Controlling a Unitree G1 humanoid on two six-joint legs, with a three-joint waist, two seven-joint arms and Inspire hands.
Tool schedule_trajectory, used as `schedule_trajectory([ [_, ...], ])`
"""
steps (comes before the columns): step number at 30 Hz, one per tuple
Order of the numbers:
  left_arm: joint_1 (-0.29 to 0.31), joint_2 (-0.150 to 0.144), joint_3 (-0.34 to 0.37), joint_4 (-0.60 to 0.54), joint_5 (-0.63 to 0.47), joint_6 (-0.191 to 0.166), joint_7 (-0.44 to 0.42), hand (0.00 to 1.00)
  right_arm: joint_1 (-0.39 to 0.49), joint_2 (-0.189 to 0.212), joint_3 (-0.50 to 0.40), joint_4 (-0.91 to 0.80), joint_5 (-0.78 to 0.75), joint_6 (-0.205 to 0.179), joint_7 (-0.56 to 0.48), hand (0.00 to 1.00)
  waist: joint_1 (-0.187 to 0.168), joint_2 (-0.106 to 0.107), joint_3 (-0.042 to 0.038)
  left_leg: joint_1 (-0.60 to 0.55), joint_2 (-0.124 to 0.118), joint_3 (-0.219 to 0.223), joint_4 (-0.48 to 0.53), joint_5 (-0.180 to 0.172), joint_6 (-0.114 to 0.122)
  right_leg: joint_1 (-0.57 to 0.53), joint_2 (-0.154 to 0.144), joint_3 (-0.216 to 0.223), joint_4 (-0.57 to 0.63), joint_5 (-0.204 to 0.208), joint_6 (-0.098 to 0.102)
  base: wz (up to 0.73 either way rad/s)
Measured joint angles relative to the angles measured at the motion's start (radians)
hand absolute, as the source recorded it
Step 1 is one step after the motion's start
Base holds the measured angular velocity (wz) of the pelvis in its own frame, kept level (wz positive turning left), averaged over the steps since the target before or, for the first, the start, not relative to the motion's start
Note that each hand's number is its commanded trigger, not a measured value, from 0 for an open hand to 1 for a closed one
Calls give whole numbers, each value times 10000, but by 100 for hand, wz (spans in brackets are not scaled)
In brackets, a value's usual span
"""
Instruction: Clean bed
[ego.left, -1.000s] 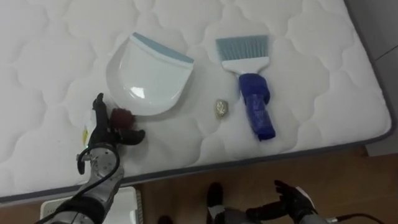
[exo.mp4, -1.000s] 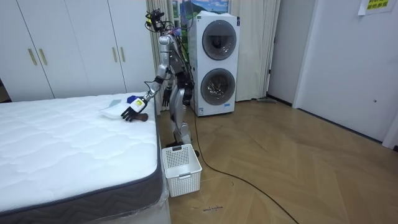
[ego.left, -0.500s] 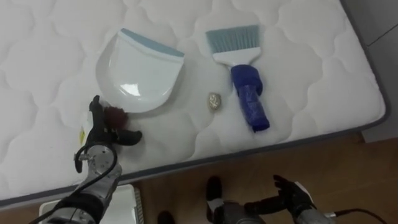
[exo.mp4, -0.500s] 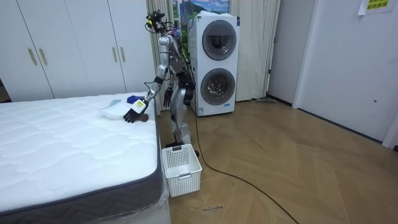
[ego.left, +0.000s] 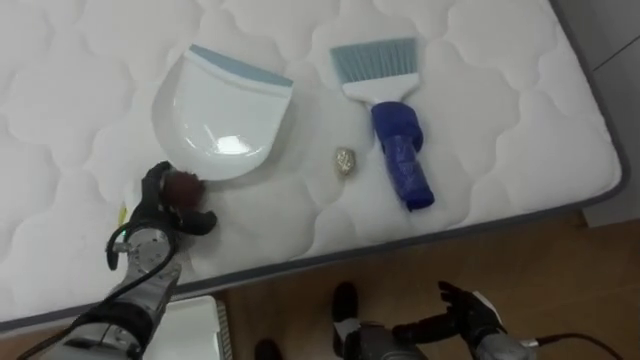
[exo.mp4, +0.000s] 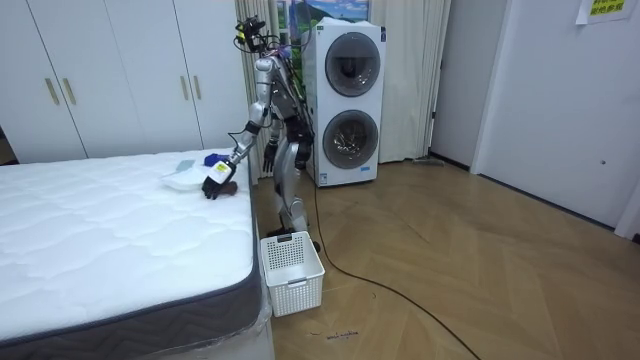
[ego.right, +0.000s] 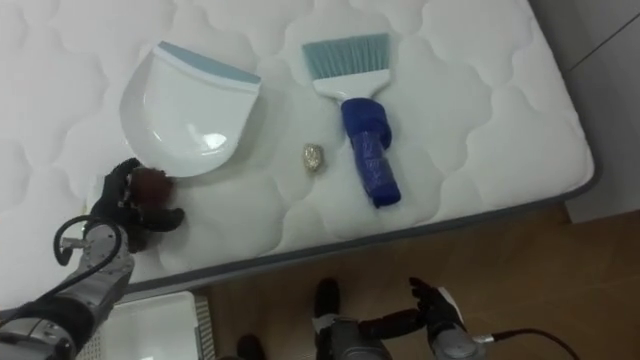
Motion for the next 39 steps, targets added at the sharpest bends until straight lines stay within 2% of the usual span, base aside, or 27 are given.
schedule_trajectory([
  [9, -241, 211, -1, 190, 90, 619, 4, 100, -61, 45, 56, -8, 7, 283, 20, 0, 1, -17, -11, 323, -31, 69, -244, 23, 40, 163, -27, 120, -43, -49, 124, -2],
  [12, -240, 227, -13, 207, 90, 752, 0, 100, -63, 42, 146, -46, 8, 285, 5, 0, 0, -27, -16, 342, -45, 109, -236, 52, 82, 171, -56, 127, -39, -79, 157, 0],
  [14, -226, 103, -176, 542, 76, 1017, -366, 100, -65, 38, 253, -67, 12, 281, -65, 0, -5, -31, -17, 366, -103, 146, -242, 81, 126, 183, -102, 141, -36, -107, 203, 0],
  [17, -162, -163, -222, 561, 70, 1013, -515, 100, -73, 22, 323, -66, 35, 282, -95, 0, 17, -49, -24, 379, -160, 146, -268, 108, 172, 183, -180, 118, -21, -141, 256, 8],
  [19, -184, -209, -231, 564, 45, 1012, -646, 100, -93, 25, 425, -80, 35, 283, -142, 0, 27, -53, -24, 379, -176, 146, -261, 111, 178, 185, -213, 120, 11, -159, 286, 8],
  [28, -184, -231, -498, 706, 104, 1060, -831, 100, -60, 31, 625, -290, 180, 299, -284, 0, 28, -141, 0, 528, -180, 527, -265, 130, 216, 180, -342, 142, 264, -247, 303, 0],
  [33, -134, -204, -669, 551, 651, 1000, -575, 100, -40, 34, 592, -356, 1192, 299, -402, 0, 50, -143, -2, 502, -184, 568, -360, 104, 245, 92, -313, 252, 318, -200, 287, 0],
  [39, -80, 137, -849, 487, 1643, 724, -87, 100, -108, -76, -954, -460, 3250, 140, -877, 0, 38, -17, -49, 66, -101, 554, 222, -98, 266, -203, -202, 253, 553, -146, 232, -3],
])
